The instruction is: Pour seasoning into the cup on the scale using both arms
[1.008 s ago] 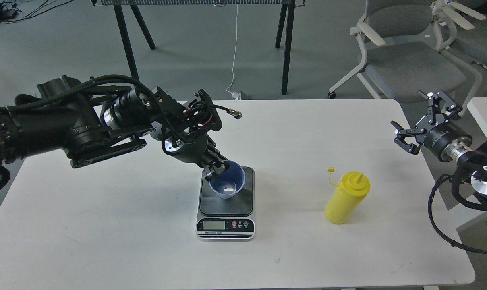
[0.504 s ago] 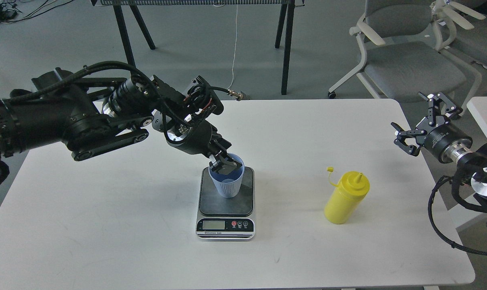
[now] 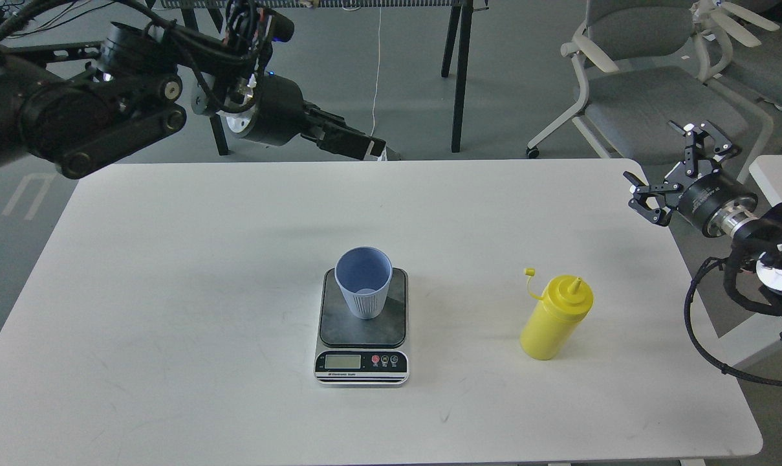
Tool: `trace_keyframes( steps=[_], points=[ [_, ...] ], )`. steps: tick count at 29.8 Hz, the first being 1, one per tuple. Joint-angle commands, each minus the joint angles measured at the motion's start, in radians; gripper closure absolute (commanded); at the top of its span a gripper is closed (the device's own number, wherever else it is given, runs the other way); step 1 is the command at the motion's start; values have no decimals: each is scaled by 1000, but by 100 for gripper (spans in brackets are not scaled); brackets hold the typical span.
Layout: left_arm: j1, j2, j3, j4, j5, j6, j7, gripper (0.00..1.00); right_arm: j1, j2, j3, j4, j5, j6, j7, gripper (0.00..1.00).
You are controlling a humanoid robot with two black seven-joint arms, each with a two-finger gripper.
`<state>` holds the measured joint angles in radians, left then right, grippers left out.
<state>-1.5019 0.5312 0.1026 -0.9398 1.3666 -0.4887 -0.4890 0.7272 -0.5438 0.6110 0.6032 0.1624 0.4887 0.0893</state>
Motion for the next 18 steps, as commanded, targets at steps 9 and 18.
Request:
trace_keyframes(
  steps=[9,18],
  points=[
    [259,354,-104,171,-452,0,0,0,77,2,-11,105,-1,0,-10,1],
    [433,411,-118,171,-705,0,0,0,123,12,-10,170,0,0,-33,1]
  ],
)
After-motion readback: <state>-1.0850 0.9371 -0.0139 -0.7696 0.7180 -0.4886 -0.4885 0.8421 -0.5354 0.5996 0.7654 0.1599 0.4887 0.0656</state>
